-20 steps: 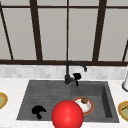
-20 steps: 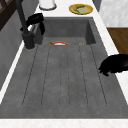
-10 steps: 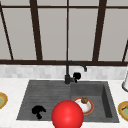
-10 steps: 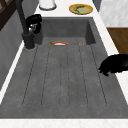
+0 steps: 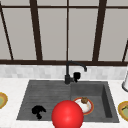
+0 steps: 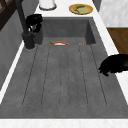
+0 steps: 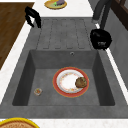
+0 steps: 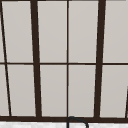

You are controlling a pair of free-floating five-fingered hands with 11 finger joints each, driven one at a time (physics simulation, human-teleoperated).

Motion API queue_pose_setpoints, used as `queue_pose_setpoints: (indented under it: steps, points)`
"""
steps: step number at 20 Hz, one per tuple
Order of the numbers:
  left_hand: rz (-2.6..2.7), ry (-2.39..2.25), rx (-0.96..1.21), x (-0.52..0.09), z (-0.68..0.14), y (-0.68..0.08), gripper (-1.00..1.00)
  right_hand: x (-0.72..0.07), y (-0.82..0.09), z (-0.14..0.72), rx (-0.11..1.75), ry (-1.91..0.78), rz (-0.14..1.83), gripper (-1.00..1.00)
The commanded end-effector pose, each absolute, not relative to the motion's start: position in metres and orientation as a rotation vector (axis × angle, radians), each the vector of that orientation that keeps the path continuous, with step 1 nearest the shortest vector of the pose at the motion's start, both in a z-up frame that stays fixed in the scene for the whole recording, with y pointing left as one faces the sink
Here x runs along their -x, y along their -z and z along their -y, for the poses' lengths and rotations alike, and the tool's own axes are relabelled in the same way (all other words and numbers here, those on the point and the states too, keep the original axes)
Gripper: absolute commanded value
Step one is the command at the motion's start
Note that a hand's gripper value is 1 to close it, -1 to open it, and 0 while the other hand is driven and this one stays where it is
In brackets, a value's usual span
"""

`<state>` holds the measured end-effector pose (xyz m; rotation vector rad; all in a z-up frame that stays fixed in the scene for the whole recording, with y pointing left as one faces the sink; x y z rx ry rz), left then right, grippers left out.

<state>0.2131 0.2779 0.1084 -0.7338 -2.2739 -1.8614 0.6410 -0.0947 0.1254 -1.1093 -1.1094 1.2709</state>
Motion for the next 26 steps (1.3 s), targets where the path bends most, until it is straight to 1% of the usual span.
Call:
queue_pose_setpoints:
  steps: [1, 6, 8, 11, 15, 17, 22, 26]
  points:
    - [2.274, 1.861, 0.734, -0.213, -0.278, -0.108, 0.00, -0.657, -0.136, 0.072, 1.093, -1.294, 1.072, 1.00]
    - [2.274, 1.861, 0.734, -0.213, -0.278, -0.108, 0.00, -0.658, -0.134, 0.078, 1.139, -1.199, 1.043, 1.00]
    - [2.274, 1.861, 0.734, -0.213, -0.278, -0.108, 0.00, -0.661, -0.125, 0.077, 1.081, -1.230, 1.031, 1.00]
    - [2.274, 1.861, 0.734, -0.213, -0.278, -0.108, 0.00, -0.665, -0.127, 0.079, 1.131, -1.199, 1.055, 1.00]
    - [2.274, 1.861, 0.734, -0.213, -0.278, -0.108, 0.00, -0.666, -0.125, 0.074, 1.108, -1.218, 1.060, 1.00]
    - [2.274, 1.861, 0.734, -0.213, -0.278, -0.108, 0.00, -0.669, -0.133, 0.073, 1.138, -1.244, 1.080, 1.00]
    - [2.274, 1.861, 0.734, -0.213, -0.278, -0.108, 0.00, -0.656, -0.124, 0.075, 1.196, -1.313, 1.013, 1.00]
    - [2.274, 1.861, 0.734, -0.213, -0.278, -0.108, 0.00, -0.651, -0.122, 0.070, 1.265, -1.268, 1.000, 1.00]
